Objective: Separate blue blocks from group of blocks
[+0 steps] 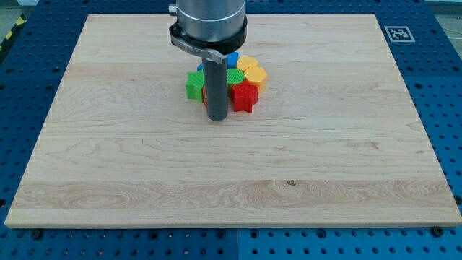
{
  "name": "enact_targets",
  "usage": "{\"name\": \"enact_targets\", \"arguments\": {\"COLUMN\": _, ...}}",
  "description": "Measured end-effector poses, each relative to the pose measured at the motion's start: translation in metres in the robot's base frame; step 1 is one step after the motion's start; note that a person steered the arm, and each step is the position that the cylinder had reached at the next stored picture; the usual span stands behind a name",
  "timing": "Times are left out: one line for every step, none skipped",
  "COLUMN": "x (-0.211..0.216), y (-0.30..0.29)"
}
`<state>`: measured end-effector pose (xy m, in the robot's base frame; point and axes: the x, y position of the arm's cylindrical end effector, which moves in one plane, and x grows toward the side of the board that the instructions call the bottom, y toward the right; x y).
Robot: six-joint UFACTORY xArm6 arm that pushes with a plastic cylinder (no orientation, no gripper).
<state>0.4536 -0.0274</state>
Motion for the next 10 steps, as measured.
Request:
{"name": "enact_targets", "arguments": {"x": 0.0, "y": 0.0}}
{"name": "enact_targets", "arguments": {"x": 0.0, "y": -0.021}}
{"name": "enact_targets", "arguments": {"x": 0.0, "y": -0.051}}
{"name": "enact_targets", "arguments": {"x": 0.0, "y": -0.07}}
{"name": "enact_targets", "arguments": {"x": -0.008, "y": -0.081}}
{"name": "enact_targets", "arguments": {"x": -0.035, "y": -0.081}}
{"name": "enact_targets", "arguments": {"x": -0.059, "y": -0.066}}
{"name": "enact_targets", "arguments": {"x": -0.083, "y": -0.043}}
{"name": "enact_targets", "arguments": {"x": -0.101, "y": -0.007}}
{"name": "enact_targets", "arguments": {"x": -0.122, "y": 0.04}}
